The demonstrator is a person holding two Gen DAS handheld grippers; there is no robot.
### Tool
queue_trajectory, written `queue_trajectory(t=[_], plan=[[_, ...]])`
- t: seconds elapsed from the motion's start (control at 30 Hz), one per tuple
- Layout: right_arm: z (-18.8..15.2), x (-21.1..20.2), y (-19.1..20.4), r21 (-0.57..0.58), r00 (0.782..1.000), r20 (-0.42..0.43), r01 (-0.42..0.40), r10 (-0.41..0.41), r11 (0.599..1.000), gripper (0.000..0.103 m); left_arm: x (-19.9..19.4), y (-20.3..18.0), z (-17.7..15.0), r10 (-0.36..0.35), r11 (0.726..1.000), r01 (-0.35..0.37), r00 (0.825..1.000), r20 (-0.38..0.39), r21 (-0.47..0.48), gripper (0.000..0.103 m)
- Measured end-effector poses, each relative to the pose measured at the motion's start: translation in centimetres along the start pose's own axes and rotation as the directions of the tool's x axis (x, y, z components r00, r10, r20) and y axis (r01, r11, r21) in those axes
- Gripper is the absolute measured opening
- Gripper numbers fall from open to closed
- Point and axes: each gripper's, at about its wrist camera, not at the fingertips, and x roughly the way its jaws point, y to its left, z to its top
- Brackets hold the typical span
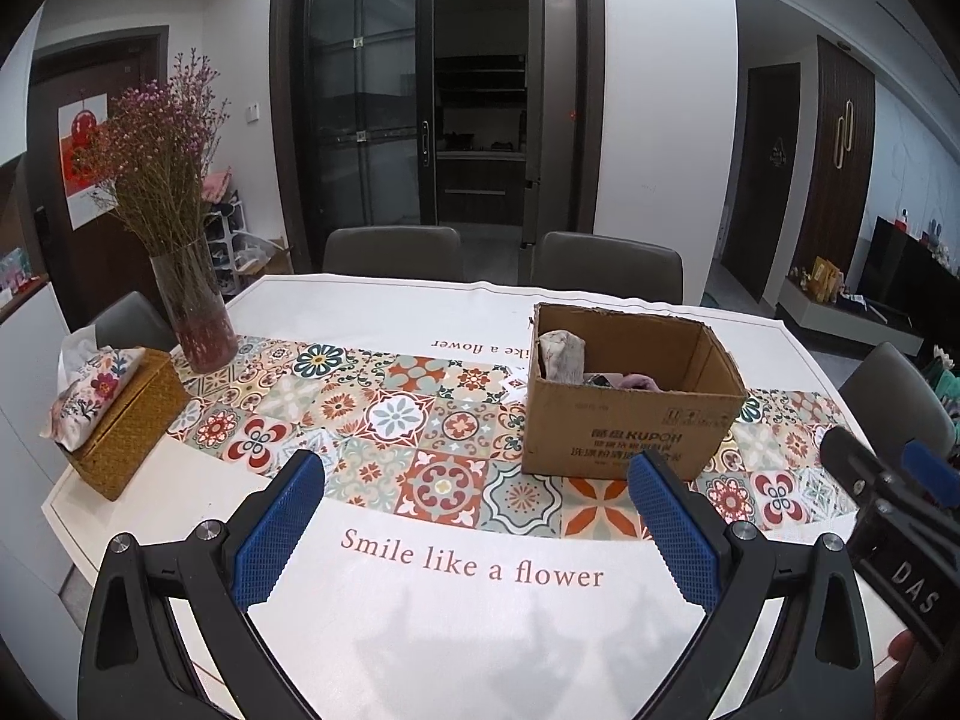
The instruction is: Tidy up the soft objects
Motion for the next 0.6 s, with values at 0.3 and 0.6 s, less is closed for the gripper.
queue_trajectory(t=[0.3,0.6], plan=[[-1.7,-3.2,-0.9,0.007,0.999,0.034,0.013,-0.014,1.000,0.087,-3.2,-0.4,-1.6,-0.028,0.999,0.027,0.999,0.028,0.019,0.103],[-3.9,-5.4,-2.0,0.024,0.998,0.052,0.042,-0.043,0.999,0.087,-5.2,-0.8,-3.4,-0.032,0.999,0.030,0.999,0.043,0.046,0.103]])
